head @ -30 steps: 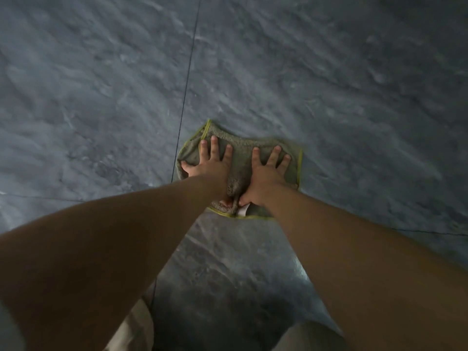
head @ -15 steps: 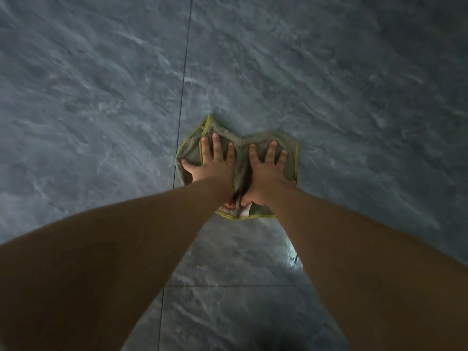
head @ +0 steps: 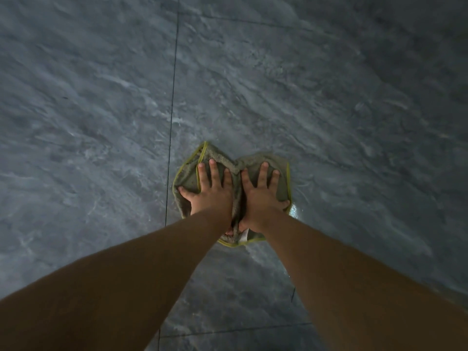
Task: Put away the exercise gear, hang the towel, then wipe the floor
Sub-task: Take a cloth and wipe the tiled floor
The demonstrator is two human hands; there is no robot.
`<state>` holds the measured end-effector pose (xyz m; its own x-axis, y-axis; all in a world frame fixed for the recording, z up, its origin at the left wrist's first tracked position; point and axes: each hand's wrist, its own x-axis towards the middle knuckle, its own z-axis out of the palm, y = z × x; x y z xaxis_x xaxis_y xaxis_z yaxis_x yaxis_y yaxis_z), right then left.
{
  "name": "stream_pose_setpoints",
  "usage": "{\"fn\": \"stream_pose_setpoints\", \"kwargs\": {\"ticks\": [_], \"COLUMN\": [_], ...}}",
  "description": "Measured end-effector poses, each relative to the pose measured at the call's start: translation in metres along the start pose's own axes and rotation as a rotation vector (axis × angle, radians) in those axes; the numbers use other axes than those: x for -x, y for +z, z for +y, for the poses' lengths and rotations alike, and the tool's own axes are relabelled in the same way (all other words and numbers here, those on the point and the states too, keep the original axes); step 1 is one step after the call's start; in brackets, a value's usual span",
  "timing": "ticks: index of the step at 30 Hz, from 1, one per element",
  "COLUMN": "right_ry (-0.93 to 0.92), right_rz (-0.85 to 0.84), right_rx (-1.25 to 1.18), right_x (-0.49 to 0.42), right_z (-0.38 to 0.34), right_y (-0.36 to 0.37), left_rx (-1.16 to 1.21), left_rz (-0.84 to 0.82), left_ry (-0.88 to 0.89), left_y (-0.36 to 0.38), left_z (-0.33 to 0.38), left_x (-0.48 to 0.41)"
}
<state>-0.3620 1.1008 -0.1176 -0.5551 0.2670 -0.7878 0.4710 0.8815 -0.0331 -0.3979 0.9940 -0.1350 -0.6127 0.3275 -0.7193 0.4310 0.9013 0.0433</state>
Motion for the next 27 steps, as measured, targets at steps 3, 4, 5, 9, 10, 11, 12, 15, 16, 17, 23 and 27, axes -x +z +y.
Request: {"fn": "stream_pose_setpoints", "kwargs": {"ticks": [3, 4, 5, 9, 10, 11, 12, 15, 16, 17, 23, 27], "right_ry": [-0.004, -0.001, 0.001, 0.005, 0.005, 0.004, 0.002, -0.002, -0.006, -0.008, -0.010, -0.012], "right_rz": [0.008, 0.008, 0.010, 0.006, 0.004, 0.000, -0.003, -0.018, -0.015, -0.006, -0.002, -0.007], "right_rx": [-0.006, -0.005, -0.002, 0.012, 0.015, 0.015, 0.018, 0.012, 0.018, 0.031, 0.045, 0.037], "right_x": [-0.002, -0.002, -0.002, -0.002, -0.002, -0.003, -0.006, -0.017, -0.020, -0.023, -0.028, -0.028], "right_z": [0.001, 0.001, 0.001, 0.000, 0.000, 0.000, 0.000, -0.003, -0.004, -0.003, -0.002, -0.002], "right_y": [0.001, 0.001, 0.001, 0.001, -0.001, -0.004, -0.008, -0.025, -0.029, -0.032, -0.030, -0.032], "left_rx": [-0.002, -0.002, -0.005, -0.011, -0.008, -0.003, 0.004, 0.019, 0.020, 0.014, 0.011, 0.010], "left_rz": [0.003, 0.001, 0.000, -0.002, 0.002, 0.007, 0.011, 0.009, 0.012, 0.019, 0.018, 0.034], "left_ry": [0.006, 0.007, 0.008, 0.009, 0.013, 0.019, 0.022, 0.015, 0.011, 0.011, -0.003, -0.011], "left_y": [-0.001, -0.001, -0.001, -0.001, -0.002, -0.003, -0.006, -0.018, -0.021, -0.022, -0.023, -0.022], "left_z": [0.000, 0.000, 0.000, 0.000, 0.000, -0.001, -0.001, -0.003, -0.003, -0.002, 0.000, 0.001], "left_x": [-0.001, -0.001, -0.001, 0.000, -0.001, -0.003, -0.006, -0.018, -0.022, -0.026, -0.029, -0.029]}}
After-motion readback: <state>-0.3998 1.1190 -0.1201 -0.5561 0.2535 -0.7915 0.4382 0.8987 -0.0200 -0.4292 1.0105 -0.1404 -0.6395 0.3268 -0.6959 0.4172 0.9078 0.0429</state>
